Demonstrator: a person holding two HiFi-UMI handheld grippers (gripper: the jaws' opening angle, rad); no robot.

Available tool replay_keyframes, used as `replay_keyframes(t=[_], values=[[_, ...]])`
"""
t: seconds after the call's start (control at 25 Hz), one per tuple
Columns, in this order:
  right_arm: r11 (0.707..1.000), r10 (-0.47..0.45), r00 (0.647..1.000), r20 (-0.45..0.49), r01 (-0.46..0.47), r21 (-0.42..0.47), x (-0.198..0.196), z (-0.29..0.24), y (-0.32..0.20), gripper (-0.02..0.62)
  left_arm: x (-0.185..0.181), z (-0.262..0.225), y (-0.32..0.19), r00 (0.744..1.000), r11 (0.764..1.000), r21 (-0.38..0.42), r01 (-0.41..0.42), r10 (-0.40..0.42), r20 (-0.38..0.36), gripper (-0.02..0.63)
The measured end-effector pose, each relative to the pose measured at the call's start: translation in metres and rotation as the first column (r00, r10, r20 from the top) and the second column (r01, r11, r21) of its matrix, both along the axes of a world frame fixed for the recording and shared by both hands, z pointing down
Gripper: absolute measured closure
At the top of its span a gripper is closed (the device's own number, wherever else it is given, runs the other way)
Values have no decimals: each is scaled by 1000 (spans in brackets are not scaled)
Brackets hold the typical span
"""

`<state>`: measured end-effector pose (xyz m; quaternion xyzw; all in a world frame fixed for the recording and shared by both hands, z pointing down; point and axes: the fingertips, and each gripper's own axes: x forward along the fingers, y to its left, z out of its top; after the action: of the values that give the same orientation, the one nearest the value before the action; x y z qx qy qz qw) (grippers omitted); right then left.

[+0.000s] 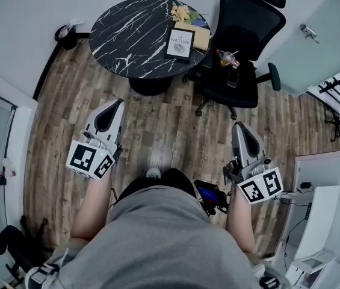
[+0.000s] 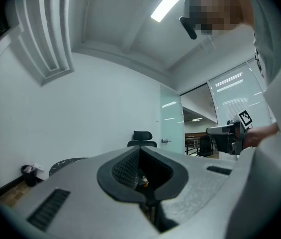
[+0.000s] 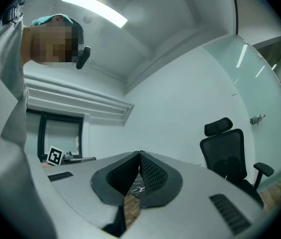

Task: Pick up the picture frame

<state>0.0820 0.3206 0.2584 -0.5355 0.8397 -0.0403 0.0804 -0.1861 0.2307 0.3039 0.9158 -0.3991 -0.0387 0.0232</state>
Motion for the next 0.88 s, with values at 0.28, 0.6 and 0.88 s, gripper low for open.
replay_keyframes(t=[0.28, 0.6, 0.88], values=[[999, -19, 1000, 1, 19, -31, -5, 7, -6, 569, -5, 8, 2, 1000, 1000, -27, 5, -5, 8, 600], [996, -70, 997, 15, 71, -56, -18, 14, -23, 569, -11, 16, -10, 1000, 998, -53, 16, -15, 26, 600], [994, -84, 996, 16, 85, -71, -9, 18, -53, 569, 2, 16, -34, 1000, 999, -51, 13, -11, 27, 600]])
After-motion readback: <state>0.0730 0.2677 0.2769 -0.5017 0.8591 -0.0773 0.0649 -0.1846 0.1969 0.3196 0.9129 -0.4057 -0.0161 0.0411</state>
